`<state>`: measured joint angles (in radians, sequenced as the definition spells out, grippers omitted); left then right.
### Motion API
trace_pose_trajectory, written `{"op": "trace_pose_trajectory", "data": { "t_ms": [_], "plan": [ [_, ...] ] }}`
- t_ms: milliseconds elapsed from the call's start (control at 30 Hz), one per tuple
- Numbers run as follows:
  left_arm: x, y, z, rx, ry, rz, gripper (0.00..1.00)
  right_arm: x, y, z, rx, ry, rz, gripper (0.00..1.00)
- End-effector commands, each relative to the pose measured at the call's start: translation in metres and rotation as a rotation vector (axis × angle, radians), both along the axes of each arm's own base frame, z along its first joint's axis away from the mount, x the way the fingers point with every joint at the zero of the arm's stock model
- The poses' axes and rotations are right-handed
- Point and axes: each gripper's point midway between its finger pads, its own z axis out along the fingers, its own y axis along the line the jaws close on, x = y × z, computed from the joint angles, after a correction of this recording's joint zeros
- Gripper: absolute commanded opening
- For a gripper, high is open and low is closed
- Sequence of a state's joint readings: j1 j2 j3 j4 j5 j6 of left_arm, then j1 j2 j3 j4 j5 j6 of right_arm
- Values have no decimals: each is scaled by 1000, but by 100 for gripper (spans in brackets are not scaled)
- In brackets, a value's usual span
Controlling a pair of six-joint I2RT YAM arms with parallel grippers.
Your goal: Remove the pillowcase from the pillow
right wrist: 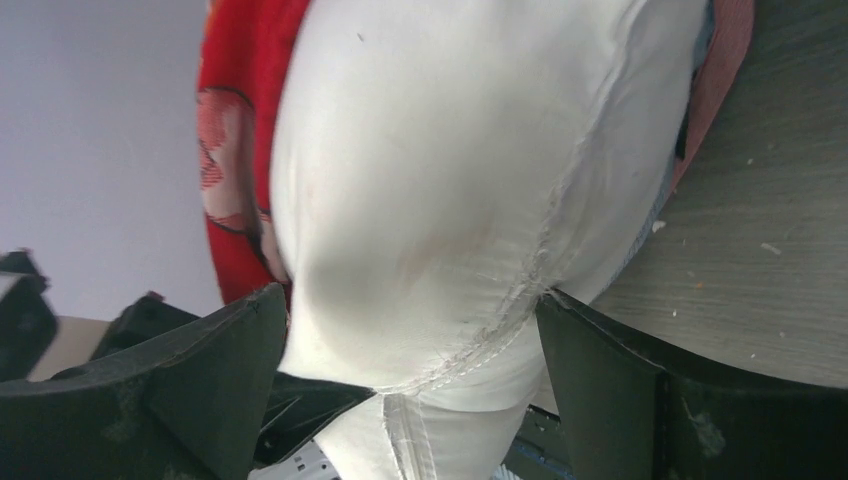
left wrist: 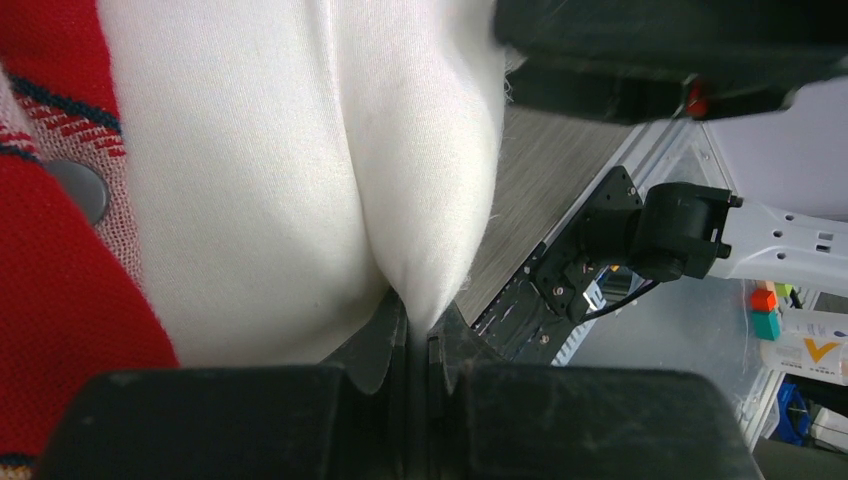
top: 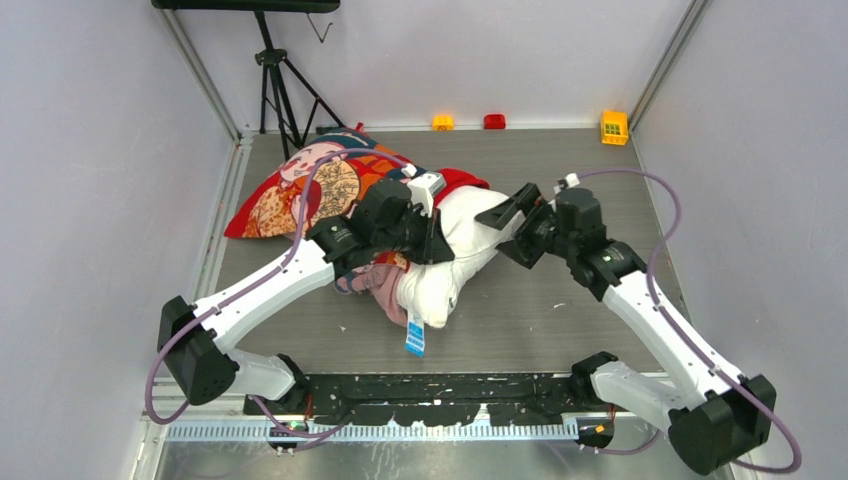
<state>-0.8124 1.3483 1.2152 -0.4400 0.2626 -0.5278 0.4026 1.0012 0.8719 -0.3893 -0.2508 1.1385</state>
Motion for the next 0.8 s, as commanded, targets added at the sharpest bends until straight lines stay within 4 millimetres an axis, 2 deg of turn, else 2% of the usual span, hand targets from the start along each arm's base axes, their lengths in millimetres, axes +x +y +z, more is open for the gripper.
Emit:
{"op": "trace_pose_trajectory", "data": {
  "t_ms": [0,100,300,333,433,467,500,533,567,633,700,767],
  "plan": [
    [9,-22,67,-211,-109,-28,0,12,23,-1,53,33,-51,100],
    [4,-24,71,-228,-105,-55,0,17,37,-4,88,30,-55,100],
    [-1,-21,83,-255,-128,-77,0,24,29,-42,0,79,-130,100],
    [-2,-20,84,-255,-129,-81,0,25,28,-46,-5,79,-136,93],
    [-4,-15,86,-235,-132,-81,0,28,27,-51,-2,51,-141,45],
    [-4,-11,85,-214,-137,-74,4,29,26,-50,-4,40,-144,28],
    [-3,-6,83,-184,-141,-57,13,30,25,-46,-10,20,-141,15],
    [2,3,82,-140,-154,-11,31,30,24,-42,-22,-1,-134,5],
    [4,15,76,-81,-151,25,43,29,24,-39,-35,-19,-123,1],
    [8,37,77,5,-187,90,57,26,21,-32,-66,-57,-98,0],
    [9,59,88,58,-235,146,65,24,19,-26,-80,-93,-81,0],
    [8,77,95,98,-267,191,66,22,17,-21,-86,-123,-71,0]
  ]
}}
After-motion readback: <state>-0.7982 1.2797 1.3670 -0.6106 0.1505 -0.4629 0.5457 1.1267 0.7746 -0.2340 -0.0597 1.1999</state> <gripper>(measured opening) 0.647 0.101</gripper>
